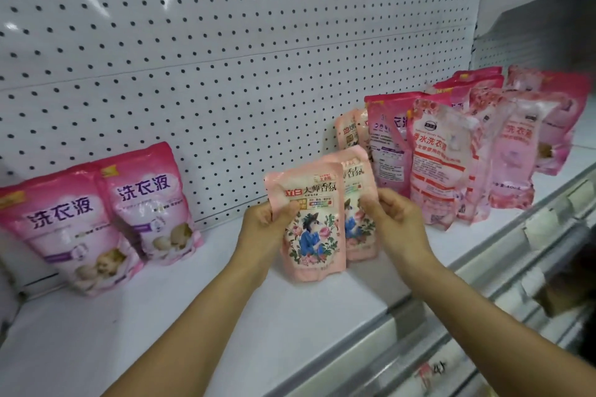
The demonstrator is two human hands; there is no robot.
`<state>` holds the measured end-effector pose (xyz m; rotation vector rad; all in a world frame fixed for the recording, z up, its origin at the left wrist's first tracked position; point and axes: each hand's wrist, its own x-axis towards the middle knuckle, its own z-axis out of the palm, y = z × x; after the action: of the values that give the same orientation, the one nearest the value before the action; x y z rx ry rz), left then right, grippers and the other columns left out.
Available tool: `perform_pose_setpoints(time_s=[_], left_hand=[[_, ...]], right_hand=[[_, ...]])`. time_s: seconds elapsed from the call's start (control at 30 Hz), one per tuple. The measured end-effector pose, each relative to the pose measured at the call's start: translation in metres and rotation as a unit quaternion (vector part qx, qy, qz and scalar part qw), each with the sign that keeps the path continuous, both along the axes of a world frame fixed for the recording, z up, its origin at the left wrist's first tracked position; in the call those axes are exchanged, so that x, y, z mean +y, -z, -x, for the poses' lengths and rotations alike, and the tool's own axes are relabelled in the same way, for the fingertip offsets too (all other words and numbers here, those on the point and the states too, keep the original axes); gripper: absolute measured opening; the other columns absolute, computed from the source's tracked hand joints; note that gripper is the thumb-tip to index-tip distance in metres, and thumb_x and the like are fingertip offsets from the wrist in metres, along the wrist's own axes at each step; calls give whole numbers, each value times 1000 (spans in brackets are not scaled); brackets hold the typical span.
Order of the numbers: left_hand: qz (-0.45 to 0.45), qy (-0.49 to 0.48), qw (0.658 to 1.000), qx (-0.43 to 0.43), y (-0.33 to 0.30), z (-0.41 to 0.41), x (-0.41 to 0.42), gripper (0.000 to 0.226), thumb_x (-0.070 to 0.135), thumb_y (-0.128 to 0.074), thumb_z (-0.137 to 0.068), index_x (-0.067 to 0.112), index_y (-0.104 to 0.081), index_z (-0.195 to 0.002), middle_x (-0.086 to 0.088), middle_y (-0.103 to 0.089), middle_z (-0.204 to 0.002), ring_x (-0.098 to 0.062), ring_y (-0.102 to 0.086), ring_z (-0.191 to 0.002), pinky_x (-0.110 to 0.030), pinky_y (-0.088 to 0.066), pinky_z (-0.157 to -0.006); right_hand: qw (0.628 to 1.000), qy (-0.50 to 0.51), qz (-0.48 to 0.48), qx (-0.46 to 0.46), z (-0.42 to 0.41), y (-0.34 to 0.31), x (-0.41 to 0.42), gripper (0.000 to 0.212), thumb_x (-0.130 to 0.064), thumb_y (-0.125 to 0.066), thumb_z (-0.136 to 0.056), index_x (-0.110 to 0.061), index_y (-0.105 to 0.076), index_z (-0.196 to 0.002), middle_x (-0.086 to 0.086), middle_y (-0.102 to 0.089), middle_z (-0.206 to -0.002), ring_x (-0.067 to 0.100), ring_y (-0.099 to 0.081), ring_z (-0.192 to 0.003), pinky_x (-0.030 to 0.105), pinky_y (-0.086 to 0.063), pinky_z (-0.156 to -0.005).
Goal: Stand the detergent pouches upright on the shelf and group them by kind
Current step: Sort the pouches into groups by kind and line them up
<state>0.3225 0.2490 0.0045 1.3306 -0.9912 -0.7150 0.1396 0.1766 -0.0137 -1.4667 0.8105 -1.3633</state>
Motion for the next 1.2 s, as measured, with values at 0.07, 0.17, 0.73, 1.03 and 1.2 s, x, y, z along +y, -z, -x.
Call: perform_pose_setpoints(time_s=[0.07, 0.17, 0.73, 1.03, 1.2], left_hand=[[18, -8, 1000, 8, -1, 11, 8, 13, 17, -63, -95, 10, -73, -90, -3, -79, -83, -19, -77, -78, -27, -59, -61], [36, 4, 999, 12, -7, 38, 18, 11, 15, -64, -94, 11, -73, -87, -2, -79, -79, -18, -76, -73, -27, -59, -56], [8, 112, 992, 63, 18, 284, -24, 11, 15, -68, -92, 7, -75, -96, -10, -79, -89, -28, -76, -83, -53, -60, -78], [-5, 143, 987, 79, 27, 429, -75, 13, 15, -64, -94, 13, -74, -86, -7, -79, -83, -26, -77, -77, -42, -63, -69], [-8, 153, 986, 70, 22, 475, -121, 12, 17, -64, -94, 11, -73, -89, -5, -79, -82, -24, -77, -74, -37, -63, -64]], right_hand=[[999, 44, 12, -15, 13, -4, 11, 17, -20, -60, -95, -8, -68, -89, 24, -70, -89, 30, -67, -75, 50, -57, -69], [995, 94, 23, -39, 41, -9, 27, 20, -19, -59, -96, -2, -67, -88, 29, -68, -88, 41, -66, -74, 53, -55, -67], [977, 213, -13, -18, 301, 6, 40, 17, -18, -59, -96, -7, -68, -86, 5, -75, -75, 20, -74, -69, 39, -60, -61], [967, 250, -47, -13, 454, 11, 4, 21, -21, -59, -96, -2, -66, -91, 12, -75, -83, 27, -75, -73, 46, -62, -65], [965, 255, -53, -39, 500, 12, -45, 20, -21, -60, -95, -4, -67, -89, 13, -76, -83, 29, -75, -74, 52, -60, -69]])
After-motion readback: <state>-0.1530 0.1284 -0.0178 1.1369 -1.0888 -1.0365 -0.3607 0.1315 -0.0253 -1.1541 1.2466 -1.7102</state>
